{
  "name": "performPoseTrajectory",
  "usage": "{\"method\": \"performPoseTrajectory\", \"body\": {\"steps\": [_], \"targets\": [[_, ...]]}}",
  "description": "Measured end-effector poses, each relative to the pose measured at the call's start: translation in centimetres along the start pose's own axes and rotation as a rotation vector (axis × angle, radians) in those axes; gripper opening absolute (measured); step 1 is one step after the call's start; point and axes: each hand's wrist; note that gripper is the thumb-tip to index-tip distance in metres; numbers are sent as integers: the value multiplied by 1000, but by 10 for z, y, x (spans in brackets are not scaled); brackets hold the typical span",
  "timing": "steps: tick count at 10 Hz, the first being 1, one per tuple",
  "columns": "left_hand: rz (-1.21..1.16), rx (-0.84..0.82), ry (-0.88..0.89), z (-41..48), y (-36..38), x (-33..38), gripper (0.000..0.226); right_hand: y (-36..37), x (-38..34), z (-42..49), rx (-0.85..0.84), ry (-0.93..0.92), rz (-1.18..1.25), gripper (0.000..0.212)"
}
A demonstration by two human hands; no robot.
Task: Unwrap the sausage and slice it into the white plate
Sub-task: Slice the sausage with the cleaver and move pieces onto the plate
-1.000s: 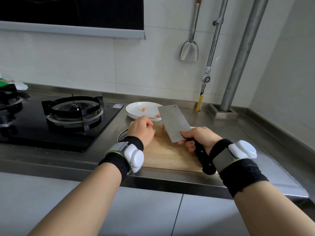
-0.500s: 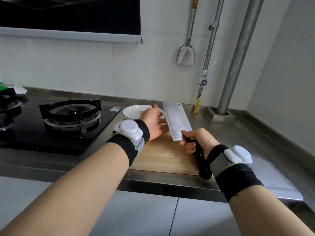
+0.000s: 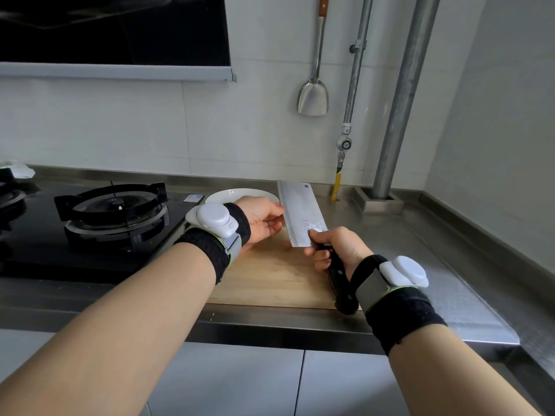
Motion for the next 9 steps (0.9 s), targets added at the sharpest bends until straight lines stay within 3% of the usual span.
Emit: {"method": "performPoseTrajectory", "body": {"steps": [5, 6, 7, 8, 9], "targets": [[137, 53, 7, 12, 2, 8, 15, -4, -1, -5, 12, 7, 130, 7], [358, 223, 104, 17, -4, 10, 16, -5, -1, -3, 32, 19, 156, 3], [865, 400, 233, 19, -11, 13, 18, -4, 0, -2, 70, 58, 148, 5], [1136, 458, 256, 16, -14, 12, 17, -2, 0, -2, 78, 73, 148, 9], [1095, 408, 131, 23, -18, 5, 23, -3, 1, -2, 85, 63, 162, 8]]}}
Point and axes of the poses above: each hand's wrist, its own z-axis towards the middle knuckle, its own y-axis out of the palm, x = y × z, and after that the axes turned 12 degrees about -y, right-handed
